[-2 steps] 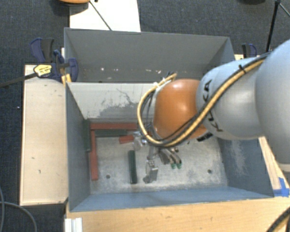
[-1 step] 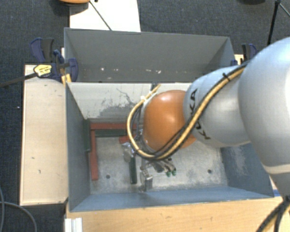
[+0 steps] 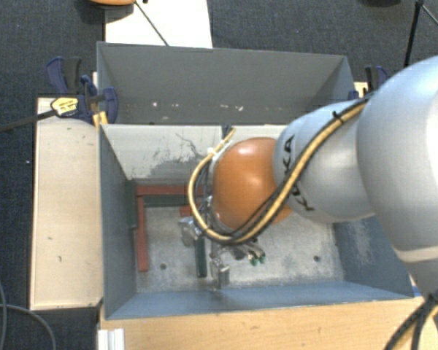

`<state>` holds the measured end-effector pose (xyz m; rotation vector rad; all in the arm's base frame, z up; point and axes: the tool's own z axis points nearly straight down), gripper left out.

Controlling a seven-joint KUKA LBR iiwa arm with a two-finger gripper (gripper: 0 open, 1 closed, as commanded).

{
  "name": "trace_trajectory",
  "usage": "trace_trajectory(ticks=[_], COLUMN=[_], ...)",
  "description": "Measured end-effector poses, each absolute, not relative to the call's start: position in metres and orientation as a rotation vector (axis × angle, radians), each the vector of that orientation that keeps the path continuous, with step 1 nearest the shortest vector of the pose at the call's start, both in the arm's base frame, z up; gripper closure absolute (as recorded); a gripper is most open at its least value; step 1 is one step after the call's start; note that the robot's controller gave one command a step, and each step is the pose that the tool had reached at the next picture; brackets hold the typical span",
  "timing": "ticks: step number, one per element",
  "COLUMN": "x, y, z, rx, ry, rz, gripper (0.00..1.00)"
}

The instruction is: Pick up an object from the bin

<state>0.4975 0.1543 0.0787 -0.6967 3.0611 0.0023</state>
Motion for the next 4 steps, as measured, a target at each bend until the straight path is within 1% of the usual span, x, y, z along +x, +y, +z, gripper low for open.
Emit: trace_trajectory(ticks=[1,2,3,4], x=[0.498,0.550,0.550,0.550], y=[0.163,0.146,0.146,0.146], z=[0.080,0.074,0.074,0.074], rx=[-1.224,-1.437,-1.433,-1.425], ry=[2.889,2.792,2.796,2.801], rz=[0.001,0.002,0.002,0.002], gripper=[0.00,1.00,0.00,1.00])
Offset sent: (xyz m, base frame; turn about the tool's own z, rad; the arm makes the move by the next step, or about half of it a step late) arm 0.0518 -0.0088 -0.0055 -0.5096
